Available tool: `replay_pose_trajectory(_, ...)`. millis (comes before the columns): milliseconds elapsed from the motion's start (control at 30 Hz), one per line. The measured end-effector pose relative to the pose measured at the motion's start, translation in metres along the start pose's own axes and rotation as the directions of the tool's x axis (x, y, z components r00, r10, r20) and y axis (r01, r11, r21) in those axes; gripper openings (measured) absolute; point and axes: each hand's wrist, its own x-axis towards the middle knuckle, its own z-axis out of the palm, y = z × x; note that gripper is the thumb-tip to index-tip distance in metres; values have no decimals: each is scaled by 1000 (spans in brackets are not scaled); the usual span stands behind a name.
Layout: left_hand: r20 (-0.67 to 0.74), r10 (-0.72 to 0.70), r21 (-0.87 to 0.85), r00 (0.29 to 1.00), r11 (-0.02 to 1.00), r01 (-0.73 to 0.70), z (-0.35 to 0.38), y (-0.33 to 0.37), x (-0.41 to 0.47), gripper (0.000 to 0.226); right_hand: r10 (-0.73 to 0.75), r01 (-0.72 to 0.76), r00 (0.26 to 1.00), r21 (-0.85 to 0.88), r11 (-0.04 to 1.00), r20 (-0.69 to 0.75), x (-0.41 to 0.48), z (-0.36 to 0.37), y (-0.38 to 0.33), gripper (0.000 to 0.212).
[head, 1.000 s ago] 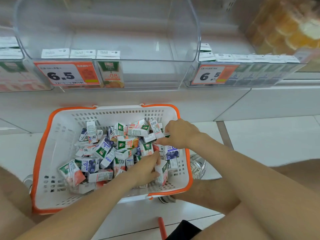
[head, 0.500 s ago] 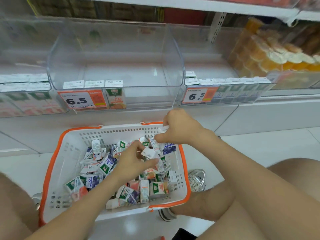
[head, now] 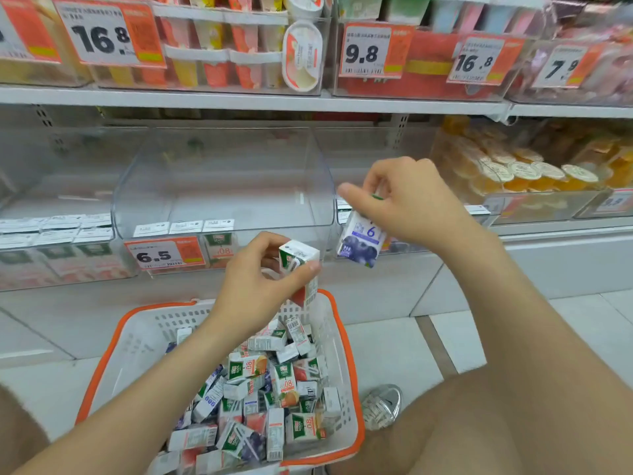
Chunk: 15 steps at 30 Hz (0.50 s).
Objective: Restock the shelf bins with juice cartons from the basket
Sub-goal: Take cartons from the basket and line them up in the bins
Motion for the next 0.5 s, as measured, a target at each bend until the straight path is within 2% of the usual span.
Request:
replay_pose_trajectory(100, -31, 46, -19, 998, 999, -47, 11, 20, 20, 34, 137, -113, 970, 129, 985, -198, 16, -19, 42, 47)
replay_pose_trajectory(200, -75, 12, -81, 997, 997, -18, 24, 30, 39, 41, 205, -157, 943, 192, 969, -261, 29, -6, 73, 38)
replay_pose_trajectory(333, -105, -11, -100, 994, 995, 1, 39, 36, 56, 40, 193, -171, 961, 123, 977, -196, 50, 26, 86, 34)
replay_pose_trajectory(500, -40, -16, -175, 999, 984, 9, 38, 32, 62, 29, 198, -197, 980, -65, 978, 6, 74, 64, 87, 34)
